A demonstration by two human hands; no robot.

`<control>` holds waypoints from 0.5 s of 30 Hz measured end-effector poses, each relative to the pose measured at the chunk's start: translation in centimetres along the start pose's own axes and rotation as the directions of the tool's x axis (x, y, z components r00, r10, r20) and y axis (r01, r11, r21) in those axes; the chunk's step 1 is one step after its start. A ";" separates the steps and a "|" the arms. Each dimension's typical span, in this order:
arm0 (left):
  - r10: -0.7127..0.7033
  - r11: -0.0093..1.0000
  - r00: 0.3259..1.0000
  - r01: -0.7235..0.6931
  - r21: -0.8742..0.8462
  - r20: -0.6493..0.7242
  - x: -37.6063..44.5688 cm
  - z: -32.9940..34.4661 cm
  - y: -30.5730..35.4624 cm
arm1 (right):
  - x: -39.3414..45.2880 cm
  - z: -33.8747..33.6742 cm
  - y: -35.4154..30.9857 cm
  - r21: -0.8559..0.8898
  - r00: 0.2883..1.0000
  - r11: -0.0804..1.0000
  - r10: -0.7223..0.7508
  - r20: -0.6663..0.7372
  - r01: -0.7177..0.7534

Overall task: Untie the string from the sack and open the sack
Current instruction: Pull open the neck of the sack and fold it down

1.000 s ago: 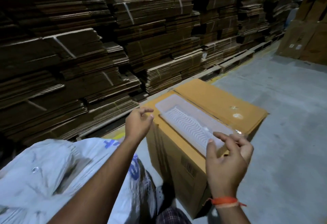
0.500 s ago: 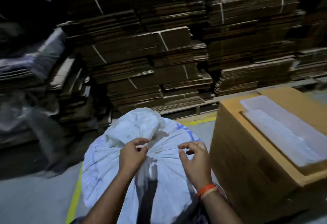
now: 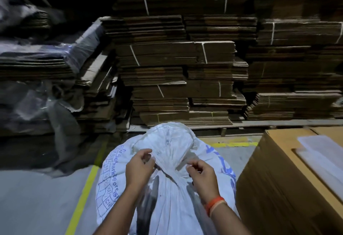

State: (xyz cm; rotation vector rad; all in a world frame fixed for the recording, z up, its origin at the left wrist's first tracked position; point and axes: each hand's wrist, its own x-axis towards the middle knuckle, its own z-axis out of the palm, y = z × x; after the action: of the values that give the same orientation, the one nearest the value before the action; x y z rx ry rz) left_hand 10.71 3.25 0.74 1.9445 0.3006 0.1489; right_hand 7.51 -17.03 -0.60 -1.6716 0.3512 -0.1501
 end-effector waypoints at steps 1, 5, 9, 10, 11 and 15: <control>-0.016 1.000 1.000 0.015 -0.018 -0.013 0.9 0.2 0.3 | 0.9 0.7 -0.3 0.015 1.000 1.000 -0.001 0.018 0.001; -0.094 0.993 0.995 0.092 -0.072 -0.023 4.4 1.1 1.3 | 4.2 3.4 -1.5 0.009 0.995 1.000 -0.012 0.103 0.011; -0.175 0.982 0.982 0.170 -0.079 -0.064 5.5 1.8 0.4 | 5.6 5.6 -0.8 -0.116 0.984 0.988 -0.079 0.162 0.098; -0.183 0.982 0.980 0.179 -0.057 -0.078 5.2 2.1 -0.3 | 5.7 5.9 -0.4 -0.144 0.985 0.983 -0.090 0.149 0.111; -0.184 0.983 0.979 0.182 -0.037 -0.085 4.8 2.4 -1.1 | 5.7 5.9 0.2 -0.166 0.987 0.978 -0.103 0.122 0.123; -0.175 0.984 0.974 0.172 -0.039 -0.141 3.6 2.9 -3.3 | 7.1 4.8 1.4 -0.130 0.995 0.987 -0.095 -0.023 0.091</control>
State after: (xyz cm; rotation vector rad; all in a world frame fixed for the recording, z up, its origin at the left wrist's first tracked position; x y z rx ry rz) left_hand 14.40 2.89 -3.54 1.8751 0.5600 0.1783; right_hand 15.45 -14.84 -3.37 -1.8161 0.3104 -0.2253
